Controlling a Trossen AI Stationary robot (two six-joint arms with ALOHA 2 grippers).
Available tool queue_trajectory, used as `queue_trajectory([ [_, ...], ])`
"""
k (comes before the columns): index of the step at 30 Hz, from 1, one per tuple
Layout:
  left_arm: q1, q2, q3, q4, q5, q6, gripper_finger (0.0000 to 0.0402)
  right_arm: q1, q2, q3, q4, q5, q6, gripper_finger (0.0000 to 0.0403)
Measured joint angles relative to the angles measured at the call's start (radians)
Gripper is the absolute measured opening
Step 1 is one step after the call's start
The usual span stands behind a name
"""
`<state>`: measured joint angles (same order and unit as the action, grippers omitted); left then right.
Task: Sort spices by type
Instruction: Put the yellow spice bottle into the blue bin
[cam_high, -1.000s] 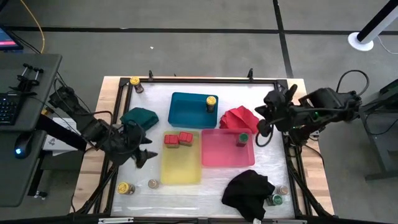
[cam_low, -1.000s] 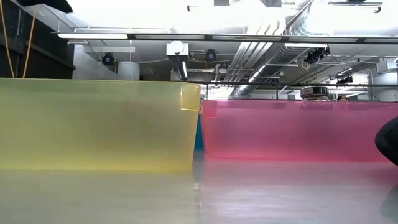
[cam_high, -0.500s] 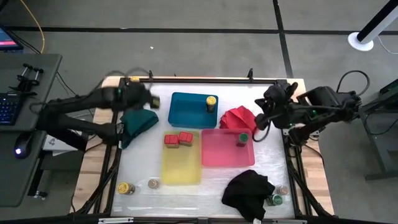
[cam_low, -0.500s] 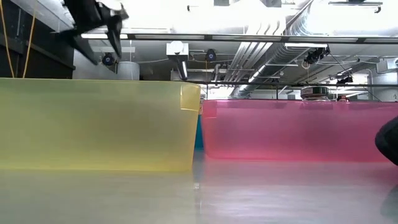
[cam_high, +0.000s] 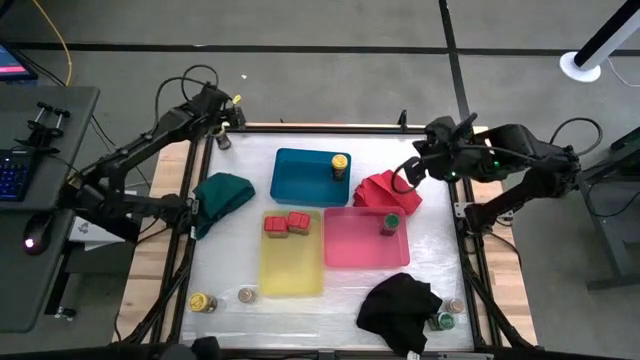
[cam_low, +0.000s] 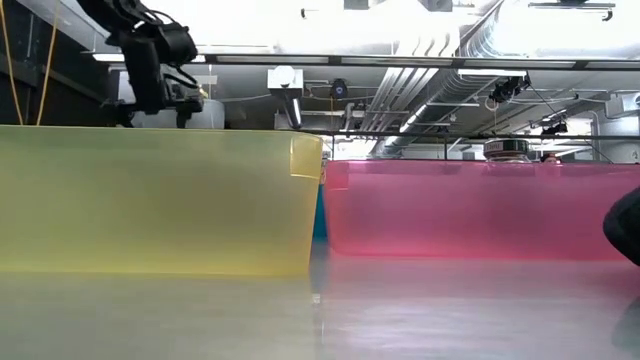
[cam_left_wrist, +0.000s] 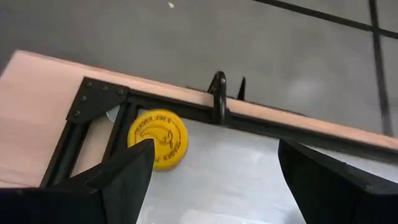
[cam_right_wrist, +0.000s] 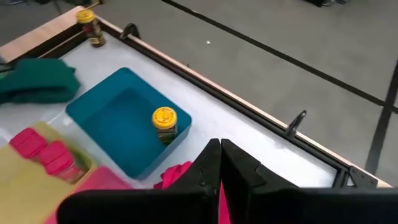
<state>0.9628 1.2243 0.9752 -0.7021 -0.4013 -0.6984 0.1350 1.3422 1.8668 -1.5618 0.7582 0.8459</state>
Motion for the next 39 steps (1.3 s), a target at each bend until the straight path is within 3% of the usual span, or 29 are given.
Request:
queue_trajectory([
  [10,-0.044,0.134,0.002,0.020,-0.248,-0.126,0.0326,-0.150,0.000,0.000,0.004,-0.035,-0.086,0.0000],
  [15,-0.051,0.172,0.002,0.027,-0.335,-0.324,0.0326,-0.216,0.000,0.000,0.010,-0.050,-0.169,0.0000],
  [26,-0.047,0.292,0.002,0.000,-0.390,-0.475,0.0326,-0.294,0.000,0.000,0.015,-0.120,-0.313,0.0000],
  [39,-0.043,0.377,0.002,-0.003,-0.421,-0.555,0.0326,-0.306,0.000,0.000,0.015,-0.139,-0.330,0.0000],
])
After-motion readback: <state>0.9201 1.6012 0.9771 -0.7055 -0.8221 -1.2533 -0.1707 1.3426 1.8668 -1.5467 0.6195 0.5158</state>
